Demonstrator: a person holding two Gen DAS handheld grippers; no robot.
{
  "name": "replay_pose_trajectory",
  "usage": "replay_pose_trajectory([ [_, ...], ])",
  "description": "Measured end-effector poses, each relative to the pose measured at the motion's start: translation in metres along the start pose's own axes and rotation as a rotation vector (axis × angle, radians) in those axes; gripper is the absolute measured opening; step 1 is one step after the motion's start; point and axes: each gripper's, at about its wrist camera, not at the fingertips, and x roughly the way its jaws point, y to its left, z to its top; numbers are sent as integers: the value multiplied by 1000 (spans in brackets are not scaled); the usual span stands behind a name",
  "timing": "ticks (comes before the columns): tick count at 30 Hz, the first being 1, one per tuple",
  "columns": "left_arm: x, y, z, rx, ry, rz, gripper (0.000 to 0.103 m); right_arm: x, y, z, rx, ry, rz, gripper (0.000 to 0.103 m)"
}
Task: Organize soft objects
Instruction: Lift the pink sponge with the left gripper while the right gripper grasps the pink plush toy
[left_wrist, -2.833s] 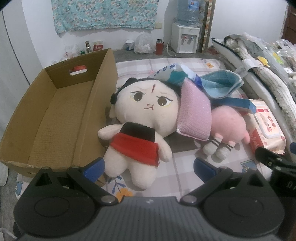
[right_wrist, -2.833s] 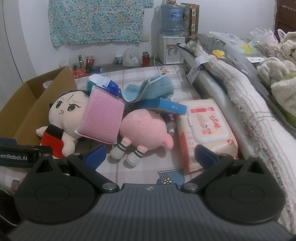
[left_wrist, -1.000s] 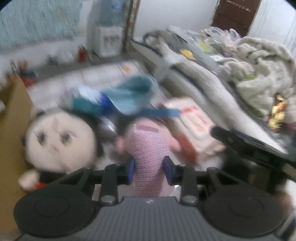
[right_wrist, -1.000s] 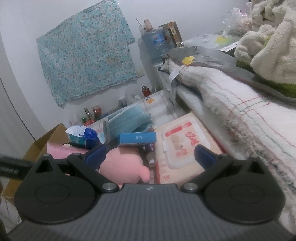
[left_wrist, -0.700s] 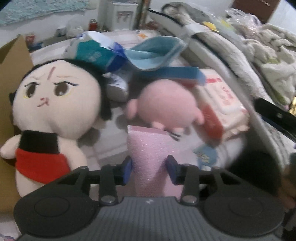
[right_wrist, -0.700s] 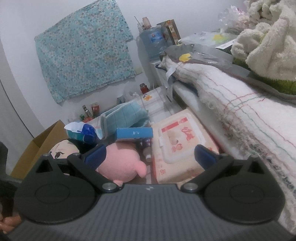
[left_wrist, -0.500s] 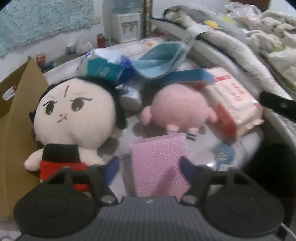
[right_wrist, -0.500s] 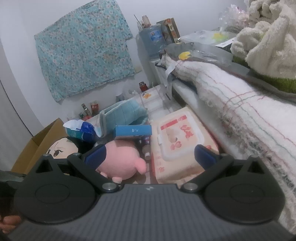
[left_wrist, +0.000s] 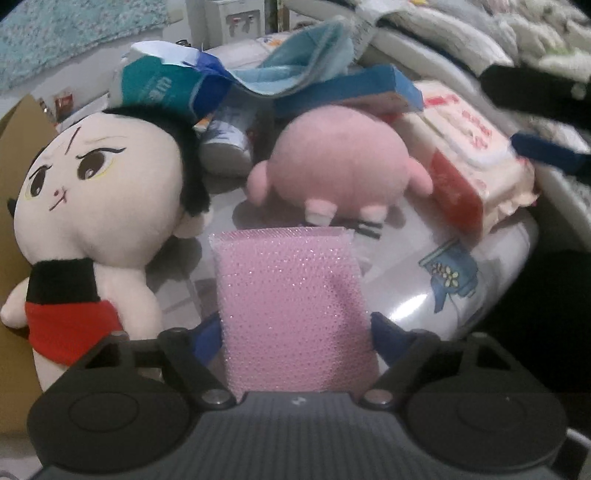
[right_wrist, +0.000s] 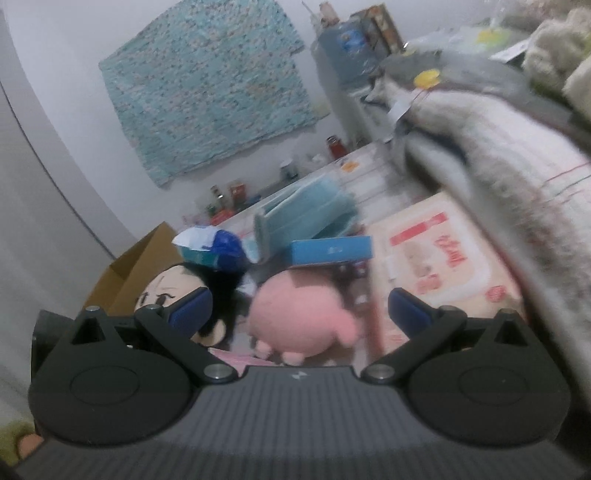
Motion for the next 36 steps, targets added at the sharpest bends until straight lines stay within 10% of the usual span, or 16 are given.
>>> replay_pose_trajectory([
  [8, -50, 32, 1, -87, -117, -88, 81, 22, -2, -7, 123, 86, 81, 101],
  [21, -101, 72, -10, -195, -268, -142, 81, 94, 13, -26, 183, 120, -35, 99],
  [30, -125, 92, -30, -246, -332, -135, 81, 92, 30, -29, 53, 121, -115, 40],
  [34, -133, 99, -38, -273, -353, -136, 81, 73, 53, -23, -165, 99, -159, 5],
  [36, -137, 103, -42, -288, -365, -139, 81, 64, 66, -19, -299, 94, -202, 4],
])
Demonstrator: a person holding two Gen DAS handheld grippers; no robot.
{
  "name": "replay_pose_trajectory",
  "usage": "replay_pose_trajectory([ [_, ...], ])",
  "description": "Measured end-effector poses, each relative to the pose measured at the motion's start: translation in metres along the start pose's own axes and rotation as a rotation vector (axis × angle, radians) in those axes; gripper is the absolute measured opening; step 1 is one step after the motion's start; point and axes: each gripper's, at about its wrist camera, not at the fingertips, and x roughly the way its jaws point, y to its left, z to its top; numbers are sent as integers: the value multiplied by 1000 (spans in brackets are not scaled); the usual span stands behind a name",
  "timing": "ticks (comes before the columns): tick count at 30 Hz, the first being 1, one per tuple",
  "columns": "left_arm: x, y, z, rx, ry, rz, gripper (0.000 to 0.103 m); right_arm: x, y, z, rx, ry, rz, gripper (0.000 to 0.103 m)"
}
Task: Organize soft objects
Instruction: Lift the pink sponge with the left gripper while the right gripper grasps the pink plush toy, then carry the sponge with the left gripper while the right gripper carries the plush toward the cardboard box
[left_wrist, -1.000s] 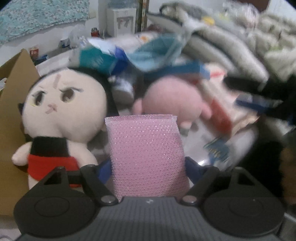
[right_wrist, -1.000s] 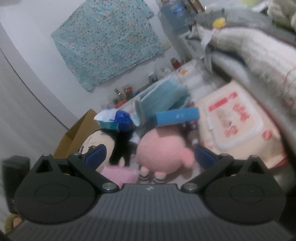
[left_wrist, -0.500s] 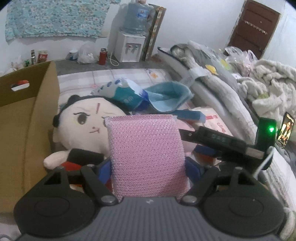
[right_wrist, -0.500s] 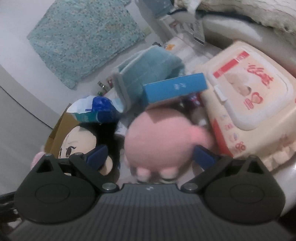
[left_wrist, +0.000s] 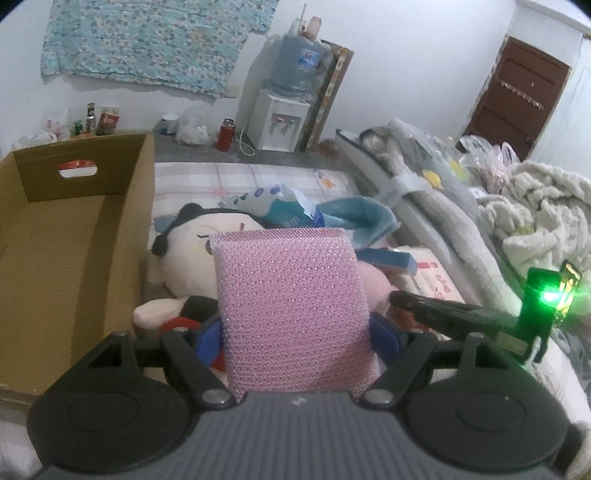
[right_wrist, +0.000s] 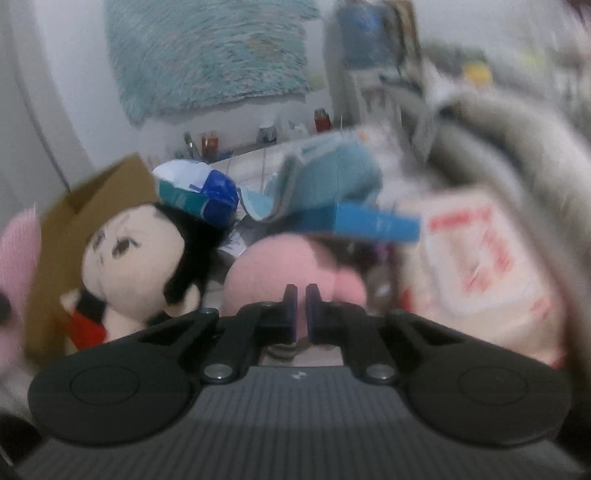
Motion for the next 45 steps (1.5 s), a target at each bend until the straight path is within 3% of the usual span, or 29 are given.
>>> replay_pose_trajectory([
  [4, -9, 6, -3, -18, -23, -7, 81, -11, 5, 8, -94, 32, -5, 7],
  [6, -12, 9, -5, -23, -28, -9, 81, -13, -1, 10, -10, 38, 22, 29],
  [8, -14, 10, -7, -25, -30, -8, 82, -9, -9, 7, 121, 38, 29, 80],
  [9, -15, 11, -7, -26, -29, -5, 82, -7, -14, 5, 191, 39, 38, 86],
  [17, -26, 22, -9, -34, -44, 9, 82, 53, -17, -10, 528, 120, 77, 90],
  [22, -35, 27, -11, -43, -60, 17, 82, 73, -51, -36, 903, 57, 227, 89],
  [26, -40, 28, -12, -40, -67, 18, 82, 74, -46, -37, 886, 39, 216, 79],
  [30, -45, 29, -13, -46, -75, 13, 82, 67, -30, -28, 742, 41, 178, 71],
  [34, -50, 28, -15, -47, -85, 14, 82, 48, -3, -10, 427, 44, 60, 70],
  [36, -54, 30, -16, -50, -90, 13, 82, 35, 20, 1, 149, 34, -39, 70],
  [40, -55, 34, -17, -60, -96, 11, 82, 38, 87, -10, -595, 58, -319, 72],
  [43, -57, 34, -18, -71, -100, 5, 82, 55, 118, -47, -1018, 126, -402, 77],
  [45, -58, 35, -19, -79, -103, 3, 82, 55, 134, -71, -1227, 105, -403, 80],
])
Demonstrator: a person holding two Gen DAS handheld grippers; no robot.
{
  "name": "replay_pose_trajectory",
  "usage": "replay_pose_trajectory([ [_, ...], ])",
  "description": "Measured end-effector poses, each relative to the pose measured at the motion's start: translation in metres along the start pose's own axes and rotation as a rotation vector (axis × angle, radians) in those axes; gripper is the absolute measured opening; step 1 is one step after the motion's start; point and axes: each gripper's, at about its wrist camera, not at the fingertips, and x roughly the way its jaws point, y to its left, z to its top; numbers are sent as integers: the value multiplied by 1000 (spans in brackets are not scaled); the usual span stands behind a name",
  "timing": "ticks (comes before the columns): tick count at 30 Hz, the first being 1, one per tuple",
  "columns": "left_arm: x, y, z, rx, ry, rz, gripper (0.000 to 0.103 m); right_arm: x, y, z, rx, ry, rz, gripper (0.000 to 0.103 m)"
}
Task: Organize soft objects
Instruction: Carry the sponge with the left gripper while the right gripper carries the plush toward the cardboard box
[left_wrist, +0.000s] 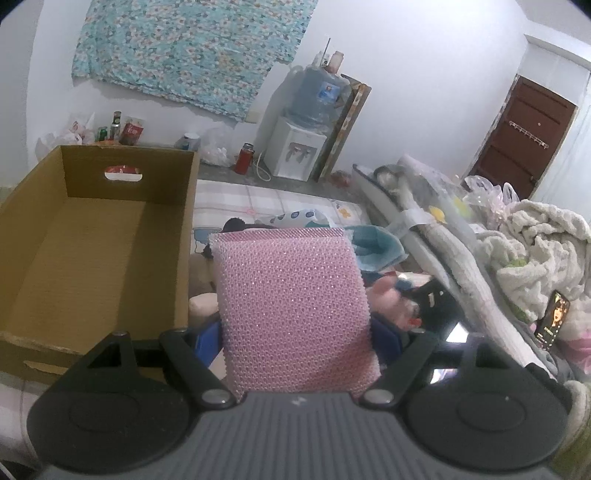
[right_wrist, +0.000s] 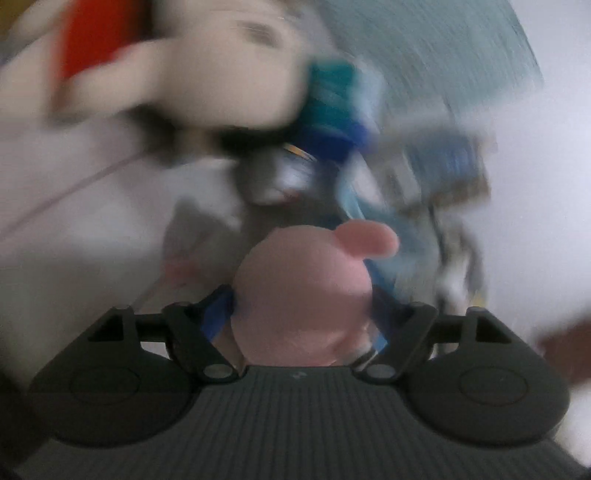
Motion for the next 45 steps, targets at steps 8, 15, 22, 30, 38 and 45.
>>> replay_pose_trajectory([
  [8, -4, 7, -3, -16, 2, 14, 82, -48, -1, 18, 39, -120, 246, 92],
  [15, -3, 11, -5, -21, 7, 21, 82, -83, -40, -4, 431, -214, 415, 92],
  [22, -6, 14, -3, -16, 4, 55, 82, -42, -101, -74, 1133, -104, 528, 93],
  [30, -11, 11, -1, -2, 3, 88, 82, 9, -82, -77, 1293, 21, 650, 100],
  [38, -20, 12, -5, -14, 2, 113, 82, 5, -81, -76, 1277, 34, 667, 91],
  [45, -37, 25, -8, -52, -15, 132, 82, -20, -87, -94, 1374, 51, 714, 84],
])
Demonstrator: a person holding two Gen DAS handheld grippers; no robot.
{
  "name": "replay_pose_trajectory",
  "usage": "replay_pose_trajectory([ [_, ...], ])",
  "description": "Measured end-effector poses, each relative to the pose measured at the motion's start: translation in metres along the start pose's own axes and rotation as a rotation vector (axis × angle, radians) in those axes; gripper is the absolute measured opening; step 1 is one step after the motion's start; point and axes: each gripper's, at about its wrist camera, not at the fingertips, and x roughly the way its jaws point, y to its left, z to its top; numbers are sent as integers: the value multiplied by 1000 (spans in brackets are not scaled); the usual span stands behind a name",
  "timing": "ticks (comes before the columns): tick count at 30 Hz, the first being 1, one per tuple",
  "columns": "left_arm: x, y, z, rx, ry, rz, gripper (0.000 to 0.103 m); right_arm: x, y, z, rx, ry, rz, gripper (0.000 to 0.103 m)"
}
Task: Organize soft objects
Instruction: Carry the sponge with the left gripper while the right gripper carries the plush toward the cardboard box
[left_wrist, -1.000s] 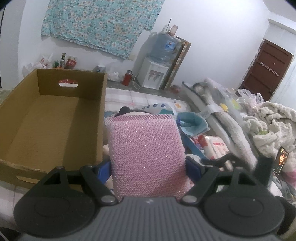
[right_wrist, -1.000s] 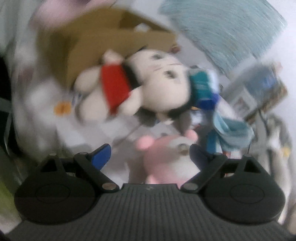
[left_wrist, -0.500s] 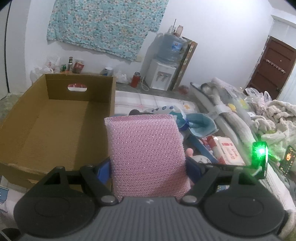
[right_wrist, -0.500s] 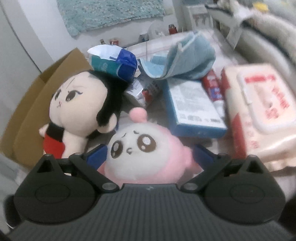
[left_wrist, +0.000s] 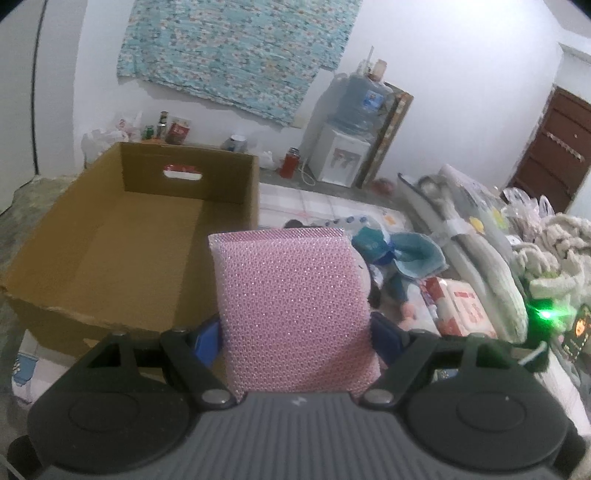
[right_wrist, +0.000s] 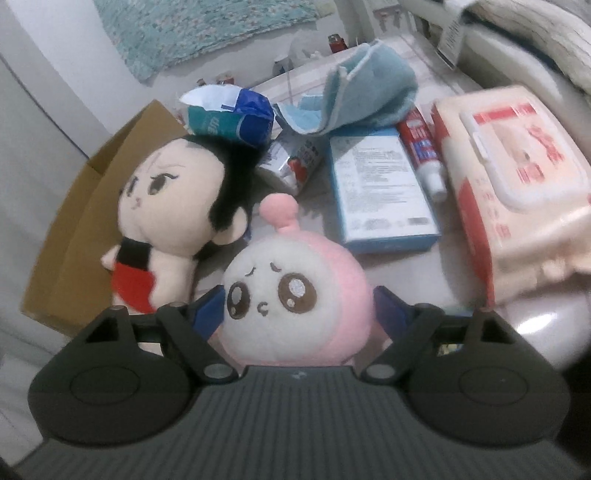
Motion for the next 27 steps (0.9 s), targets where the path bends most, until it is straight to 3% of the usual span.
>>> replay_pose_trajectory([
  [8, -36, 36, 16, -38, -62, 61, 82, -58, 42, -3, -53, -24, 111, 84],
  [15, -52, 67, 58, 20, -123, 170, 82, -80, 127, 45, -197, -68, 313, 84],
  [19, -31, 83, 91, 96, -109, 212, 82, -60, 186, 90, -273, -56, 396, 84],
  [24, 29, 112, 132, 193, -34, 282, 82, 5, 246, 152, -267, 36, 405, 84],
  [27, 68, 132, 152, 224, 28, 279, 82, 58, 280, 181, -277, 103, 358, 84],
])
